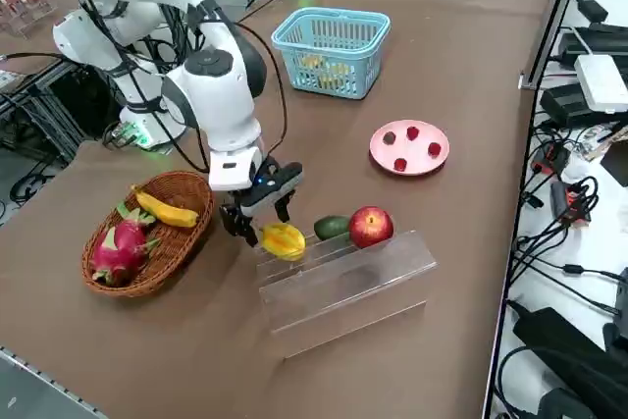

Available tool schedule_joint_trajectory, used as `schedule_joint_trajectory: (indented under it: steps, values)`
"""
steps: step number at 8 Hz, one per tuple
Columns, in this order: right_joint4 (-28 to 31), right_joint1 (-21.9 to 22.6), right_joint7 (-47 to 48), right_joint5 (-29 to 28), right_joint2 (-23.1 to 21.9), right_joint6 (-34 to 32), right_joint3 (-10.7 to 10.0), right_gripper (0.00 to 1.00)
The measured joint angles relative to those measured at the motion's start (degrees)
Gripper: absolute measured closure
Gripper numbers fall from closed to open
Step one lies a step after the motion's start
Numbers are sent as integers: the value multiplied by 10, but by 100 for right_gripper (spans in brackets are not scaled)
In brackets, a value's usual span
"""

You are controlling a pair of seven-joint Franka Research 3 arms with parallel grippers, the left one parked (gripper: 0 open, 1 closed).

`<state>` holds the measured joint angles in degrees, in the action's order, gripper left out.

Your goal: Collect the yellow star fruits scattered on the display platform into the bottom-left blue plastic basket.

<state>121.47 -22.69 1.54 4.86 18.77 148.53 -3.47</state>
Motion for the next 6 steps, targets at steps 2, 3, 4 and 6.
schedule_joint_trajectory:
  steps: [2,3,4,6]
  values:
    - [-4,0,0,-3,11,13,0,5]
    - [-6,0,0,-3,12,13,0,6]
    - [-8,0,0,-4,12,13,0,11]
    - [-9,0,0,-5,11,13,2,41]
